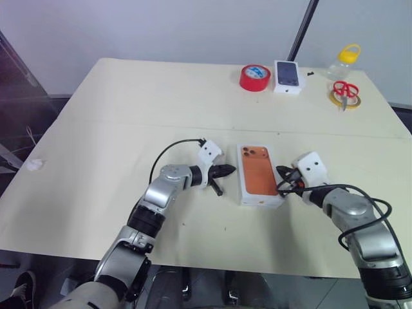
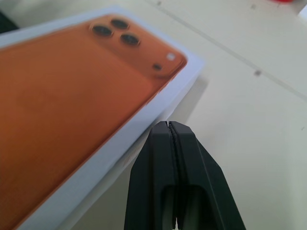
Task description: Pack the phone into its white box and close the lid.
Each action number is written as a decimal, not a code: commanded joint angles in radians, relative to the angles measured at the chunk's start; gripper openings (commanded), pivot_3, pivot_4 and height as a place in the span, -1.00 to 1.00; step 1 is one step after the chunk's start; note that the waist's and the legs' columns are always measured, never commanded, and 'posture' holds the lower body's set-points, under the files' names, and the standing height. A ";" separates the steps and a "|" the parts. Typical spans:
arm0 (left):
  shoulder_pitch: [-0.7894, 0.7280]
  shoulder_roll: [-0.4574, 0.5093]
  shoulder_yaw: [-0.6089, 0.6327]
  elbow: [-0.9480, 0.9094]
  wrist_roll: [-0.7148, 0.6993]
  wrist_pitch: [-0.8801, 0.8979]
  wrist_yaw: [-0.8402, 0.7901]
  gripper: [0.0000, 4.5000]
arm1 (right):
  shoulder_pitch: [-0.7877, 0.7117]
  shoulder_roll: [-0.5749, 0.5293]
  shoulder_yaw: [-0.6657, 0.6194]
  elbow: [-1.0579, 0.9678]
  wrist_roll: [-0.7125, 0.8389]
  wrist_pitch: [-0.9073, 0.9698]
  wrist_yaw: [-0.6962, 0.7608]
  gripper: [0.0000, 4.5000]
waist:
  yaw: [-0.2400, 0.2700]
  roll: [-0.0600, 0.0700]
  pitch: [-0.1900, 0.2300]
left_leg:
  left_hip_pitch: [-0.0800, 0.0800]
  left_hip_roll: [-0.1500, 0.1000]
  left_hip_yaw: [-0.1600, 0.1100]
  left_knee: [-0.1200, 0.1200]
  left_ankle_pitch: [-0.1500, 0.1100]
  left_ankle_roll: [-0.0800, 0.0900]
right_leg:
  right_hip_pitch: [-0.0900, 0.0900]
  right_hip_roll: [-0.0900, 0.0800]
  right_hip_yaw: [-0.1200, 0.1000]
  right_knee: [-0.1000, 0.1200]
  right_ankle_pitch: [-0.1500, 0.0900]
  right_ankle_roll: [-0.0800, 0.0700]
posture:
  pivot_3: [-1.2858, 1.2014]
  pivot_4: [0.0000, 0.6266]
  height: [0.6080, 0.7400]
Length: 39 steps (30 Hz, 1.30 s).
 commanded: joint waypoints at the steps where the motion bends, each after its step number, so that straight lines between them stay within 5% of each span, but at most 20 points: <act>1: 0.008 -0.004 -0.010 -0.064 -0.017 0.014 -0.022 -1.00 | 0.006 -0.016 -0.013 -0.064 0.010 0.012 0.023 -0.98 | 0.000 0.000 0.000 | 0.000 0.000 0.000 0.000 0.000 0.000 | 0.000 0.000 0.000 0.000 0.000 0.000 | 0.03 -0.52 0.90; 15: 0.048 0.016 -0.038 -0.159 -0.022 0.083 -0.069 -1.00 | 0.049 -0.018 -0.042 -0.164 0.074 0.076 0.102 -0.98 | -0.001 0.000 0.000 | 0.000 0.000 0.000 0.000 0.000 0.000 | 0.000 0.000 0.000 0.000 0.000 0.000 | 0.03 -0.52 0.90; 26: 0.077 0.038 -0.031 -0.155 -0.002 0.074 -0.044 -1.00 | 0.078 -0.066 0.017 -0.122 -0.035 0.019 0.091 -0.98 | -0.001 0.000 0.000 | 0.000 0.000 0.000 0.000 0.000 0.000 | 0.000 0.000 0.000 0.000 0.000 0.000 | 0.03 -0.52 0.90; 39: -0.070 0.016 0.081 -0.079 -0.091 0.042 -0.055 -1.00 | -0.002 -0.115 -0.218 -0.009 0.066 0.034 0.114 -0.98 | 0.002 0.000 0.000 | 0.000 0.000 0.000 0.001 0.000 0.000 | 0.001 0.000 0.000 0.000 0.000 0.000 | 0.03 -0.52 0.90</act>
